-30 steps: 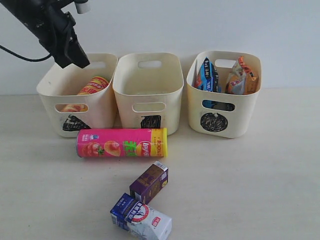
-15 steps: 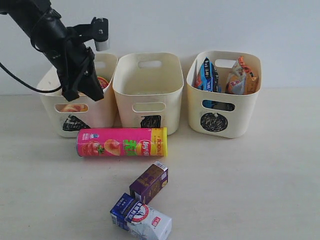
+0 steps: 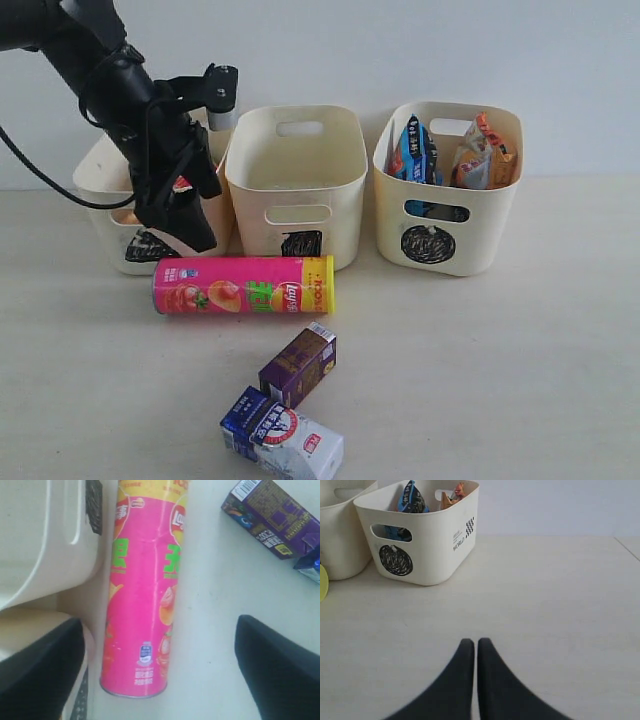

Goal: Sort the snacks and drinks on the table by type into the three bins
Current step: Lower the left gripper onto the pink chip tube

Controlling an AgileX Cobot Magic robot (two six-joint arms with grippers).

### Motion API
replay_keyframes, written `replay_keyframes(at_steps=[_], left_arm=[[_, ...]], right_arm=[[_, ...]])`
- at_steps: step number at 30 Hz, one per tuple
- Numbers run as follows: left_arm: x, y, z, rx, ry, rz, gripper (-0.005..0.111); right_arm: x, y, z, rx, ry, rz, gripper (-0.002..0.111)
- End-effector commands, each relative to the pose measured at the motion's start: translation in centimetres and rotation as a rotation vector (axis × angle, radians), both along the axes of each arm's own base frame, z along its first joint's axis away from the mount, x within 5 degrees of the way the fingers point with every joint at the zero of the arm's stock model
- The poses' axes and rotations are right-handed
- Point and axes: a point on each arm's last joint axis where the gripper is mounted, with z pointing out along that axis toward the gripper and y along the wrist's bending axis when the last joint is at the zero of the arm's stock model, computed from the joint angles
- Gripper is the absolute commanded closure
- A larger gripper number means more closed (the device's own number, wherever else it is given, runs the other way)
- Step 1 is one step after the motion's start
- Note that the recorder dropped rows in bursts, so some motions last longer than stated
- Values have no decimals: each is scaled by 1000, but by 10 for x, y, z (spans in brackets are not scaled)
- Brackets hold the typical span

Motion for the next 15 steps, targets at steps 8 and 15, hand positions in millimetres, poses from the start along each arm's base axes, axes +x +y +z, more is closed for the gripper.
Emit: replay_keyframes(at_steps=[8, 15], left_arm=[[-16, 4, -35, 71, 117, -25, 29], [-22, -10, -49, 57, 87, -32, 9]], right_arm=[[0, 0, 0, 2, -8, 0, 108], [0, 0, 0, 2, -8, 0, 108]])
